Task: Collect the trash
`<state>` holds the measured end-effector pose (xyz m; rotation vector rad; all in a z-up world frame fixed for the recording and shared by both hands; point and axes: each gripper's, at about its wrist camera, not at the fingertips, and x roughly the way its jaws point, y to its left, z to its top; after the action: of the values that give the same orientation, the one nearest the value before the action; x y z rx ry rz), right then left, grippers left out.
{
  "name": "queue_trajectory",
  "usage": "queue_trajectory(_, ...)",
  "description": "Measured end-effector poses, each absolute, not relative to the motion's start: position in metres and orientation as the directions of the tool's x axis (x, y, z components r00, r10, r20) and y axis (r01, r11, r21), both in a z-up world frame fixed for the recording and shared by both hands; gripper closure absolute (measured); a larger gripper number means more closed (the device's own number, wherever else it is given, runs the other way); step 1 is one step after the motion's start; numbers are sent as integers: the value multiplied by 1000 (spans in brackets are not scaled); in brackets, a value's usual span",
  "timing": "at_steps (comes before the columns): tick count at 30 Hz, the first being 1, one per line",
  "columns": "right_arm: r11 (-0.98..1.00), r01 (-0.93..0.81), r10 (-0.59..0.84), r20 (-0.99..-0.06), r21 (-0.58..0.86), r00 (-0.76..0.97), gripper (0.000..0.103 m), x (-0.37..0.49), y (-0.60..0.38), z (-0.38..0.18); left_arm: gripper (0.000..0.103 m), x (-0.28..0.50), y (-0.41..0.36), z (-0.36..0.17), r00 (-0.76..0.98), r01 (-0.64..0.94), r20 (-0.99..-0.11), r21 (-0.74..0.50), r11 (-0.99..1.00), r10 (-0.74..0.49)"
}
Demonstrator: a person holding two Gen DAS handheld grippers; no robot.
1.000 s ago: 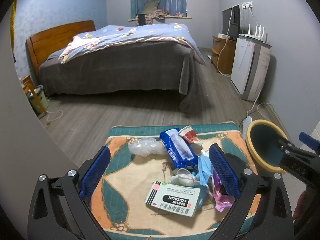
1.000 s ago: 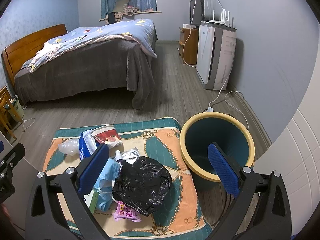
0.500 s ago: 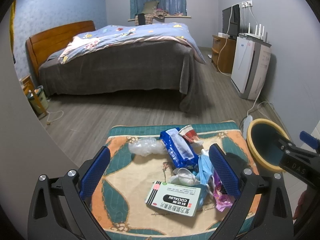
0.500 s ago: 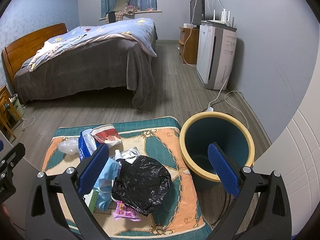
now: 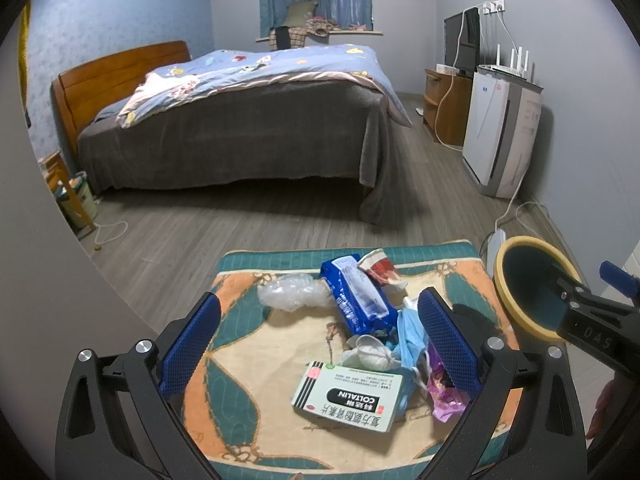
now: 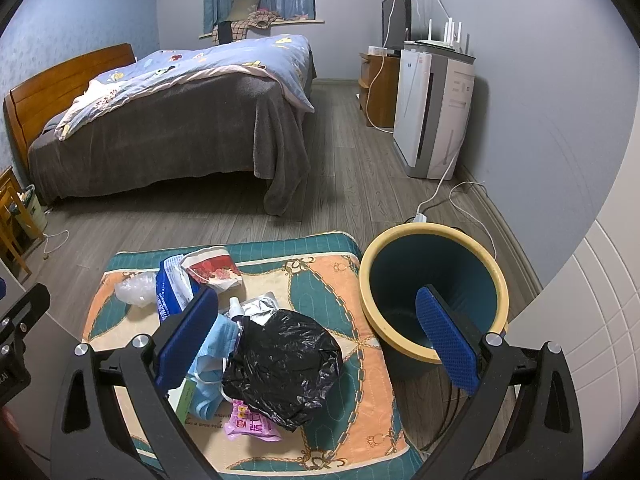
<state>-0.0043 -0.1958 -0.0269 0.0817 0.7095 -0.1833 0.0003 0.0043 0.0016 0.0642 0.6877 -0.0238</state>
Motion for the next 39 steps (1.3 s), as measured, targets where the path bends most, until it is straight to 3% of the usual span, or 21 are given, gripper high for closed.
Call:
queue_trajectory(29,988,151,-129,-659,-23,741,6,-2,-196,-9,5,3,5,-10,749,56,-662,20,998,-29)
queue_trajectory(35,994,30,-91,-688,-100,720,6,15,-201,-1,5,12,2,-15,729,89,-682,10,996,-58)
queue_trajectory(39,993,-85,4,-707,-79,707,6,21,-205,-11,5,18,8,-25,715,67,-695,-31,997,-70)
